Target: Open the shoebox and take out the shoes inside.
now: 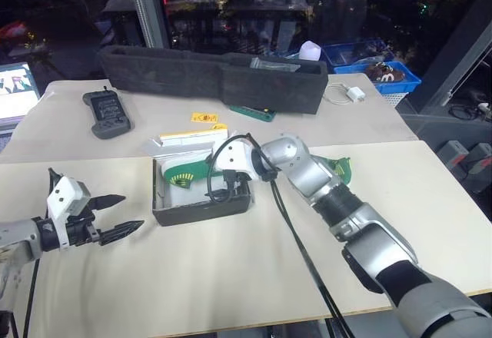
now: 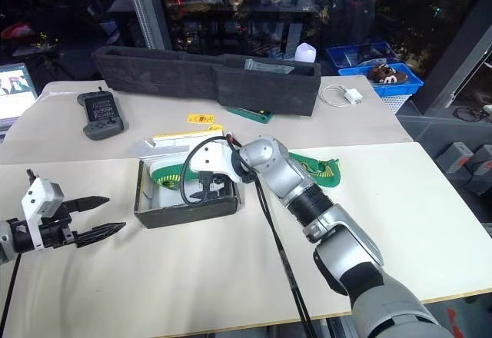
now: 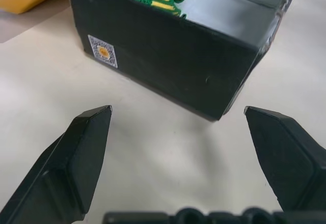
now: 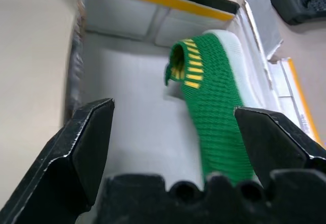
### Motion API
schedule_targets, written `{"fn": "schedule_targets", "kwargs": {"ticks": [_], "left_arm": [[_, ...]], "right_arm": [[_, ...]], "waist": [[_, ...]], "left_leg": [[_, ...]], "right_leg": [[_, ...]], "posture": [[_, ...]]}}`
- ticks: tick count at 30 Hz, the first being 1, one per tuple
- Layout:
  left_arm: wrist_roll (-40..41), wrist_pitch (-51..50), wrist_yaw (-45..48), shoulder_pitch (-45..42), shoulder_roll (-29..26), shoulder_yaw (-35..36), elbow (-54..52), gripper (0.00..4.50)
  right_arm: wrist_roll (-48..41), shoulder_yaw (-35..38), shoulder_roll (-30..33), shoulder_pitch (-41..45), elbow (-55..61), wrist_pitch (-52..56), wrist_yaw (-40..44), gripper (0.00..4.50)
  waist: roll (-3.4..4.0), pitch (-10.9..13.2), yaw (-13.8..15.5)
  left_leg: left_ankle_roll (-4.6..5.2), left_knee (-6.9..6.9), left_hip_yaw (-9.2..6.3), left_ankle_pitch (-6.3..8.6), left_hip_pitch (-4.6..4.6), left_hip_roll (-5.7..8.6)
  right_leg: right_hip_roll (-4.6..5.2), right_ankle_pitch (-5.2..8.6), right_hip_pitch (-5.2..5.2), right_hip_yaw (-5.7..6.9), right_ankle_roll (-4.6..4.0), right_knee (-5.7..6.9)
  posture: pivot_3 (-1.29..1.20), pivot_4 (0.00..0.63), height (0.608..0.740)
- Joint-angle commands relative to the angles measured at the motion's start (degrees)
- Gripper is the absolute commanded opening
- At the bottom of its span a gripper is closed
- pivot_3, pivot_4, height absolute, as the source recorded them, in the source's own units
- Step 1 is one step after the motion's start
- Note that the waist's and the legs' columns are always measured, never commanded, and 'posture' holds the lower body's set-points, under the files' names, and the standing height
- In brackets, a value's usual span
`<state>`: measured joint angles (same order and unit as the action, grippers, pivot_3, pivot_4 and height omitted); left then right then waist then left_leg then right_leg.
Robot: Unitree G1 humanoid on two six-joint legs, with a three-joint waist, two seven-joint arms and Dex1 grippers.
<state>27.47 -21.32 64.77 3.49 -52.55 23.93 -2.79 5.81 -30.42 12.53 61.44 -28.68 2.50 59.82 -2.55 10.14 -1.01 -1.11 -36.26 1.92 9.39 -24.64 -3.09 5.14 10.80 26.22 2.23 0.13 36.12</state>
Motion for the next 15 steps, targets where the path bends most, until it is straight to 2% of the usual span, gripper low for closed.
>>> {"fn": "schedule_targets", "kwargs": {"ticks": [1,15], "left_arm": [[1.0,0.6,-0.4,1.1,-0.2,2.8,-2.7,4.50],[2.0,0.3,-2.0,4.2,0.2,4.8,-5.1,4.50]], "right_arm": [[2.2,0.3,-1.0,2.5,-5.1,-5.9,-0.7,4.48],[1.2,5.6,-1.2,7.4,-6.5,-7.1,0.3,4.48]], "waist": [[0.00,0.0,0.0],[0.03,0.0,-0.1]], "left_leg": [[0.00,0.01,0.00,0.00,0.00,0.00],[0.00,0.03,0.00,0.00,0.00,-0.01]], "right_leg": [[0.00,0.00,0.00,0.00,0.00,0.00],[-0.01,0.00,0.02,0.00,-0.01,0.00]], "posture": [[0.00,0.150,0.738],[0.00,0.150,0.738]]}}
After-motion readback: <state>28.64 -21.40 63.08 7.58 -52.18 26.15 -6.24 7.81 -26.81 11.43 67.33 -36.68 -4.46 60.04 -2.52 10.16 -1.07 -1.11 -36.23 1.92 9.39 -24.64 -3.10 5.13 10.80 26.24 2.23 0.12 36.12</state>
